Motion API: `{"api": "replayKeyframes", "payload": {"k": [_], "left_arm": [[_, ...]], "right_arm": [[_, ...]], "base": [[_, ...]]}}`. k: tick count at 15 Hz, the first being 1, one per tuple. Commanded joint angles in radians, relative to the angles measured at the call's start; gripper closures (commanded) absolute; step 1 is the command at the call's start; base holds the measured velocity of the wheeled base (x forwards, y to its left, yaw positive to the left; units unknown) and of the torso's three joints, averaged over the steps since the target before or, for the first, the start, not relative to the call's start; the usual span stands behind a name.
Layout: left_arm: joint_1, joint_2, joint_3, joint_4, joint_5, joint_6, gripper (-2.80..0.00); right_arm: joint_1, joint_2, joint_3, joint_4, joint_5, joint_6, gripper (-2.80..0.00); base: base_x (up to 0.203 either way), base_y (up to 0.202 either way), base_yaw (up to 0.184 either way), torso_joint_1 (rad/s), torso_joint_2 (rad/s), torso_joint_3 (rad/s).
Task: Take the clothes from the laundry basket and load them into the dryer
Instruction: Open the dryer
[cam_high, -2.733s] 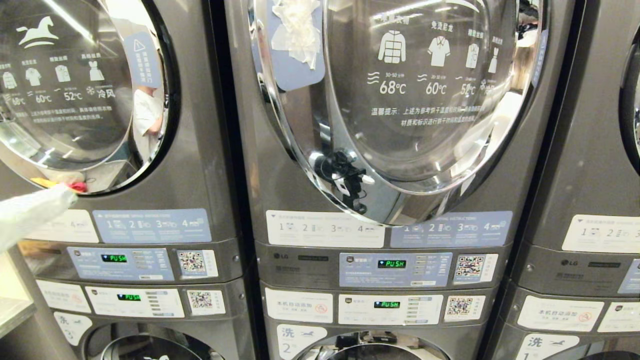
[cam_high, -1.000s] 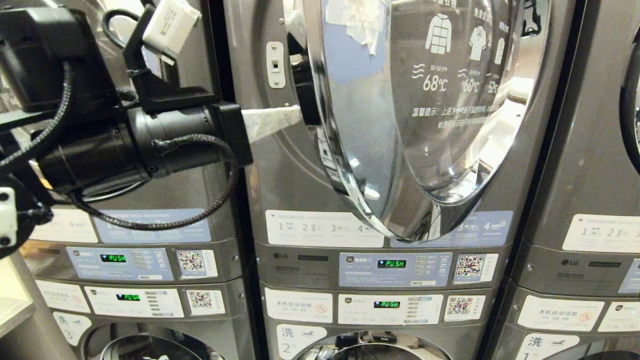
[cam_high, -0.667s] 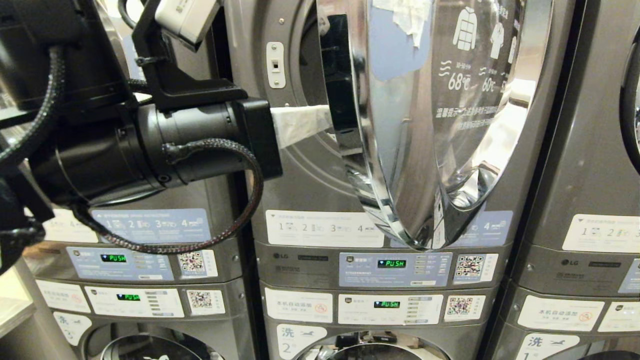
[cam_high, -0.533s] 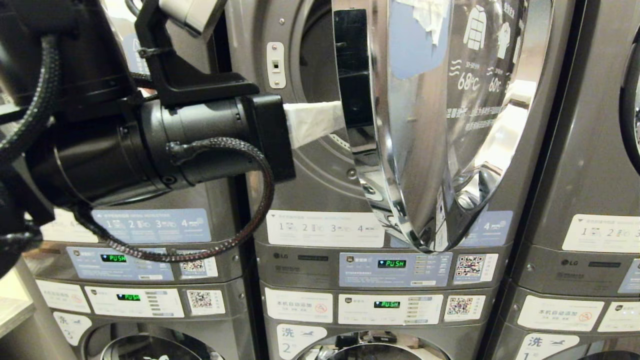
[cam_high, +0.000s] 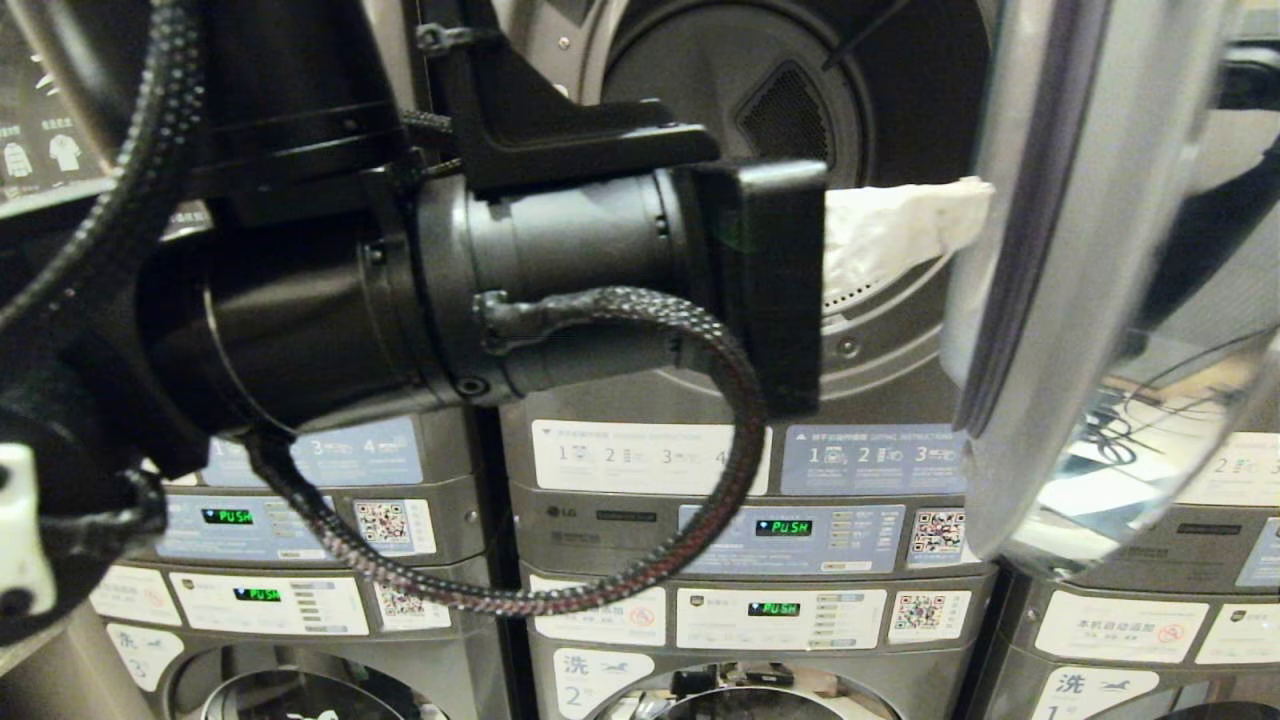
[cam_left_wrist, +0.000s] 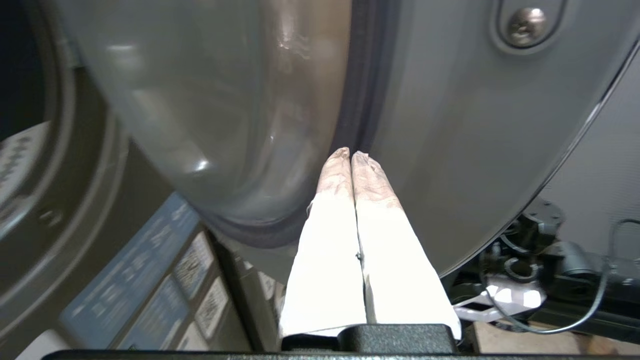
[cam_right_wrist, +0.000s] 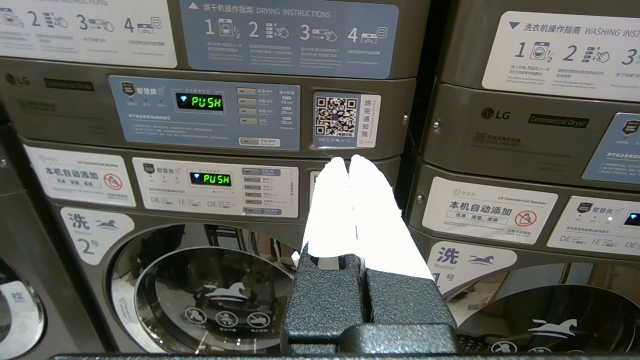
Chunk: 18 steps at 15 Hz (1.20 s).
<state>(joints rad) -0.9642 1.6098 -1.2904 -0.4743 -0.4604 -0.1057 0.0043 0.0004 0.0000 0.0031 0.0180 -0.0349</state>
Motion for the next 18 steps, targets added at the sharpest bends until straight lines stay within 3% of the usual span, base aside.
{"api": "replayKeyframes", "payload": {"k": [1,5,7,10,13,18], "left_arm": [[-0.043,0.058,-0.048,-0.003,-0.002,0.000,0.00],[-0.138,0.189,-0.184,-0.003,0.034,-0.002,0.00],[-0.151,0.230,-0.221,-0.004,0.044,0.000,0.00],[-0.149,0.241,-0.226,-0.018,0.157,-0.017,0.00],[-0.158,0.321,-0.290,-0.108,0.161,-0.021,0.00],[-0.186,0.468,-0.497,-0.113,0.160,-0.021,0.00]], "right_arm": [[0.000,-0.002,0.000,0.000,0.000,0.000,0.00],[0.000,-0.002,0.000,-0.002,0.000,0.000,0.00],[0.000,-0.002,0.000,-0.002,0.000,0.000,0.00],[0.000,-0.002,0.000,-0.002,0.000,0.001,0.00],[0.001,-0.002,0.000,-0.002,0.001,0.000,0.00],[0.000,-0.002,0.000,-0.002,0.000,0.001,0.00]], "base": [[0.000,0.000,0.000,0.000,0.00,0.000],[0.000,0.000,0.000,0.000,0.00,0.000],[0.000,0.000,0.000,0.000,0.00,0.000],[0.000,0.000,0.000,0.000,0.00,0.000],[0.000,0.000,0.000,0.000,0.00,0.000],[0.000,0.000,0.000,0.000,0.00,0.000]]}}
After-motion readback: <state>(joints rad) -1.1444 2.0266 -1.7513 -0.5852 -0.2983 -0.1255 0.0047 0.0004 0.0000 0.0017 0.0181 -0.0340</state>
